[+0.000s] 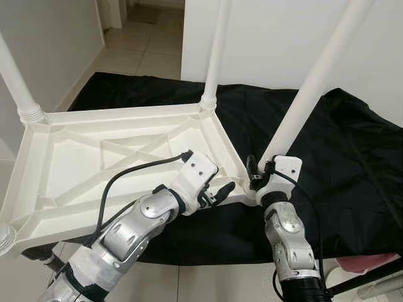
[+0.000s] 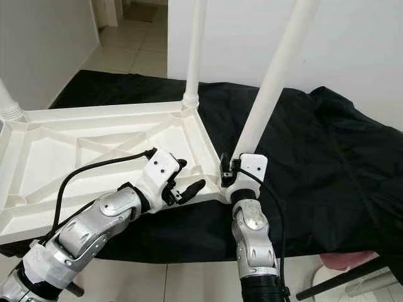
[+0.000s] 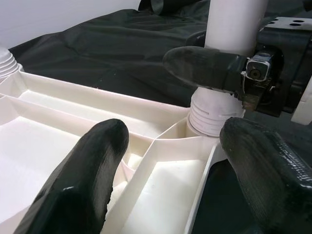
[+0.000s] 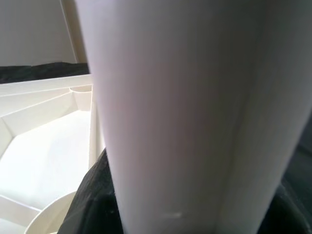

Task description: Building children table

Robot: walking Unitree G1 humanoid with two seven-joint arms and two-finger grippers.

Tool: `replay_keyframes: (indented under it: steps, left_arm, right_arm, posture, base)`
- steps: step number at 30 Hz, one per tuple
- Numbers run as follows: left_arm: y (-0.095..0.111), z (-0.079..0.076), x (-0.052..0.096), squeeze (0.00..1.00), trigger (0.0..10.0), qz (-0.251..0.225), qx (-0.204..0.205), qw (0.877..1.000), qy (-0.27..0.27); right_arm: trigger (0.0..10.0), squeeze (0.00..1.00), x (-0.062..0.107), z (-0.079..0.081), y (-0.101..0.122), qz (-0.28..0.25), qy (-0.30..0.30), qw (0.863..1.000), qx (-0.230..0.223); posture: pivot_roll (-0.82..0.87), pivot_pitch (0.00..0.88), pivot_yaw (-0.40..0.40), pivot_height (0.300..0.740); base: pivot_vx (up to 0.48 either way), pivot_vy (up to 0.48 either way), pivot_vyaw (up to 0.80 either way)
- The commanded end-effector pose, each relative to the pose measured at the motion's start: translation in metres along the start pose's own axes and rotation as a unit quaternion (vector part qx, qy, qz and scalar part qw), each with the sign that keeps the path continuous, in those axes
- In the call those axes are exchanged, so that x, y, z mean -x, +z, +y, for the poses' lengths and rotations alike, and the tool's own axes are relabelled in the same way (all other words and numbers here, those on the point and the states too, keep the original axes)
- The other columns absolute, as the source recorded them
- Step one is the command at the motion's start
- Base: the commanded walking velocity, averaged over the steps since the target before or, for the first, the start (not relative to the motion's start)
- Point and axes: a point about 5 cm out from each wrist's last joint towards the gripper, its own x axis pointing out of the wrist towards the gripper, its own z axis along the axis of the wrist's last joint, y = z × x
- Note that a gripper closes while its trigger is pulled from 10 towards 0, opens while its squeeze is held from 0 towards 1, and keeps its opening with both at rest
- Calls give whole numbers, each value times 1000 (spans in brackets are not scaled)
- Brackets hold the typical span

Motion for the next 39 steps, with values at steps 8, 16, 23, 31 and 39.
replay_keyframes:
  steps: [8,16,23,31,39]
  left_arm:
    - [1,-8,0,0,10000,-2,-1,997,-73]
    - [1,-9,-3,0,10000,-4,1,997,-79]
    - [3,-7,-7,0,10000,-3,-1,997,-82]
    - [-1,-6,-3,0,10000,9,-7,997,-73]
    - [1,-1,-2,0,10000,10,-15,997,-69]
  right_arm:
    - [10000,1000,3,-12,-8,26,5,1000,2]
    - [10000,0,1,-21,1,15,104,994,32]
    - [10000,0,-3,-27,11,8,221,974,39]
    - [10000,0,-11,-30,10,22,314,948,58]
    - [5333,0,-18,-36,5,36,330,940,75]
  posture:
    - [-20,0,-99,740]
    - [-52,0,-82,740]
    - [-57,12,-68,740]
    - [-33,16,-56,740]
    - [-18,0,-49,740]
  base:
    - [0,0,0]
    - [0,0,0]
    - [0,0,0]
    - [0,0,0]
    - [0,0,0]
